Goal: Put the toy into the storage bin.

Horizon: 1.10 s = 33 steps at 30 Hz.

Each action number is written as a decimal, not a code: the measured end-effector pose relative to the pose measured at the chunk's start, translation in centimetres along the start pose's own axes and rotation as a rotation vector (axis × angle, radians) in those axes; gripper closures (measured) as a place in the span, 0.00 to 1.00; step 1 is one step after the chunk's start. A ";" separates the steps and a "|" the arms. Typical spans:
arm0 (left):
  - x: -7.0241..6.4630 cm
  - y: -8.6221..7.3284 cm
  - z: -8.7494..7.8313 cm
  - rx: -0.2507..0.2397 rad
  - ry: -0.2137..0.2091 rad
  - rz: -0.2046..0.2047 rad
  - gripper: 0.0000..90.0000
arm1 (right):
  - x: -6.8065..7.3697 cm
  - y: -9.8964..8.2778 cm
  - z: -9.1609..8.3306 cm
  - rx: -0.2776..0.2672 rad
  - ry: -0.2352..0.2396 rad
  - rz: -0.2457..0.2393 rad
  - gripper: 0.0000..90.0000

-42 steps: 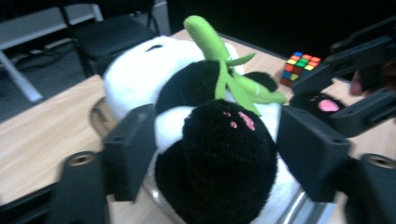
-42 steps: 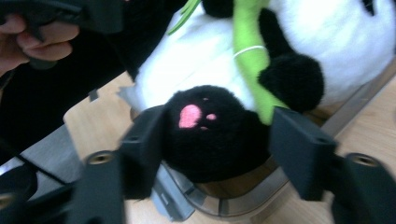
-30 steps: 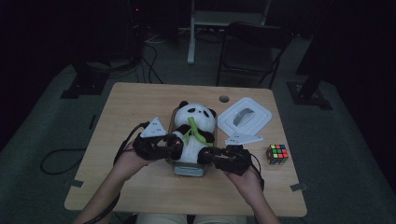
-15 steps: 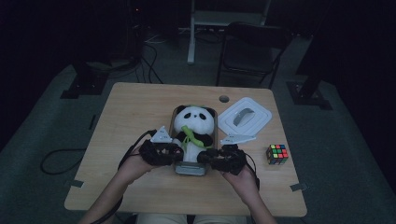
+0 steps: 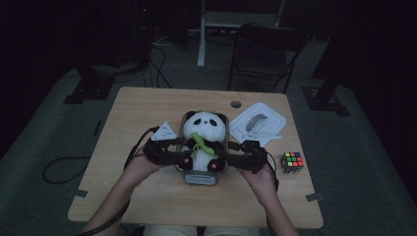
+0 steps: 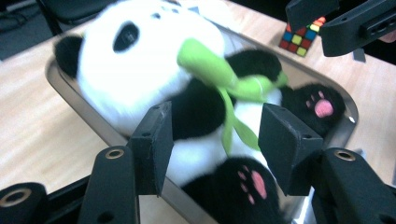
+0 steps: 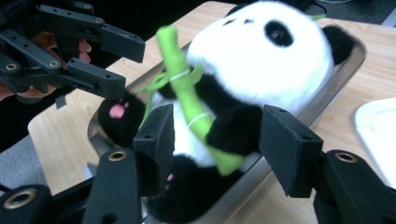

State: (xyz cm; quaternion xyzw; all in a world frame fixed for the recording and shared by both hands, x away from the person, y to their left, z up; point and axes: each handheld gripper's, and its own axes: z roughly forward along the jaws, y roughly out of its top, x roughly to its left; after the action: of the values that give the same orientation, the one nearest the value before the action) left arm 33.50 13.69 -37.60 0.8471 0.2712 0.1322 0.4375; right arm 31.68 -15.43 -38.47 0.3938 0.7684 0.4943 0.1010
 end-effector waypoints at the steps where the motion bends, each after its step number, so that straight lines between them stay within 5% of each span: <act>1: 0.1 0.3 0.1 -0.003 -0.002 0.002 0.58 | -0.1 0.3 0.1 0.002 -0.011 -0.006 0.57; 7: 0.6 2.2 0.7 -0.041 0.033 0.030 0.67 | -0.3 2.2 1.5 0.016 -0.053 -0.029 0.78; 13: 2.3 3.7 2.3 -0.033 0.073 -0.003 0.78 | -0.7 3.7 3.9 0.040 -0.092 -0.037 0.89; 23: 3.8 2.9 5.2 0.055 0.081 -0.051 0.82 | -1.7 4.0 6.6 0.099 -0.103 -0.007 0.89; 33: 3.8 2.2 7.5 0.166 0.092 -0.027 0.88 | -2.9 2.8 8.2 0.163 -0.106 0.046 0.86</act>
State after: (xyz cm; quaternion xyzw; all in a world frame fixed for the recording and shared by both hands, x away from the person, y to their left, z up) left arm 40.85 9.85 -40.24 0.8697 0.3125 0.1421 0.3546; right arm 39.50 -11.33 -40.79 0.4437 0.7905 0.4108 0.0976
